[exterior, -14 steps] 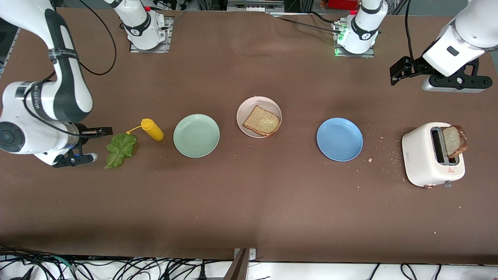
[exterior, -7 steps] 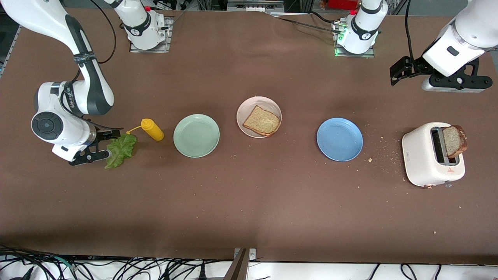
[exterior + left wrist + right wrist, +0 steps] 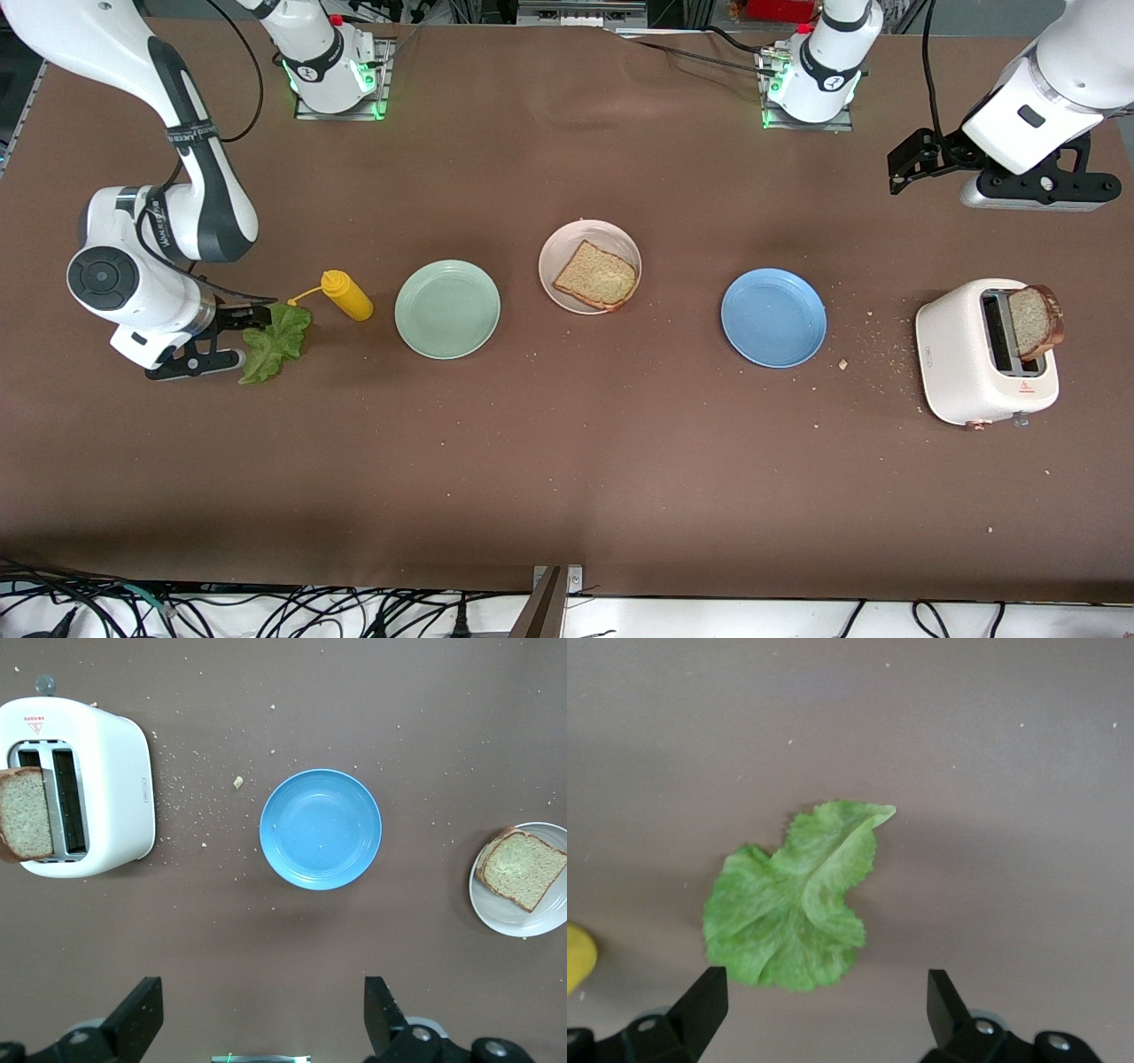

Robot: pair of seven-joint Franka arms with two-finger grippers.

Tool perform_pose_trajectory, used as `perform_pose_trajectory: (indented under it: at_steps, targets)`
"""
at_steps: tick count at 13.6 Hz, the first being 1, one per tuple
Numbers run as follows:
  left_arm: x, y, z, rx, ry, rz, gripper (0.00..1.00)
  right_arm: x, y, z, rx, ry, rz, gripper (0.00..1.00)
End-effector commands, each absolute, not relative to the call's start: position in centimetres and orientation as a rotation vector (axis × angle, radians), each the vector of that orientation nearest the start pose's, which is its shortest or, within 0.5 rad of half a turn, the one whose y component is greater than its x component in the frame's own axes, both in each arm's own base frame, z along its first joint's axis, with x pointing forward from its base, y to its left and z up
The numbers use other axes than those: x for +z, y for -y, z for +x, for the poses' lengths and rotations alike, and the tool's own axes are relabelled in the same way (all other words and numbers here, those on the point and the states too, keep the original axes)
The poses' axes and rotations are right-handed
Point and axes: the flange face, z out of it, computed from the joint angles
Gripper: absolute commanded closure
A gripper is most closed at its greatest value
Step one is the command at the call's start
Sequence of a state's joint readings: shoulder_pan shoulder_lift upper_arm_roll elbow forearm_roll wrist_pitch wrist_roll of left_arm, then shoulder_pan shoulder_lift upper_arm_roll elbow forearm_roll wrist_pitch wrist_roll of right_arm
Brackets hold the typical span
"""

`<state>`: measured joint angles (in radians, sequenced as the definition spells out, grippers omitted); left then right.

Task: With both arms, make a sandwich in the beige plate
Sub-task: 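Grasp the lettuce leaf with the right gripper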

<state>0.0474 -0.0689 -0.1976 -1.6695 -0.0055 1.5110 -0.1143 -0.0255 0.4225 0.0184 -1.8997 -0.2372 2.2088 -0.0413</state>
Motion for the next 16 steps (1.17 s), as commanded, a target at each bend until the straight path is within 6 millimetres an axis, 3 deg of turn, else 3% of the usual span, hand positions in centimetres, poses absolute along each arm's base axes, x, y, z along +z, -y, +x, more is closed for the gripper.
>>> perform_pose_trajectory:
  at_steps: [1,5,7,12,14,15,16]
  targets:
    - [61.3,8.5,51.8,0.151,-0.049,-3.12,0.0,24.4,1.3,61.9,0.136,0.226,-3.304,0.0]
    - [61.4,8.5,51.8,0.149,-0.049,-3.122,0.0,22.5,1.7,61.9,0.15,0.187,-3.298,0.0]
    - [61.3,8.5,51.8,0.151,-0.049,-3.121,0.0,20.6,2.0,61.8,0.162,0.169,-3.293,0.01]
    - [61.3,8.6,51.8,0.153,-0.052,-3.128,0.0,18.8,2.2,61.7,0.184,0.161,-3.285,0.02]
    - [61.3,8.8,51.8,0.153,-0.052,-3.127,0.0,18.1,2.3,61.6,0.192,0.159,-3.282,0.09]
    - [61.3,8.6,51.8,0.153,-0.047,-3.128,0.0,18.1,2.3,61.6,0.192,0.159,-3.282,0.18]
    - [61.3,8.6,51.8,0.153,-0.049,-3.128,0.0,18.0,2.3,61.6,0.197,0.161,-3.282,0.36]
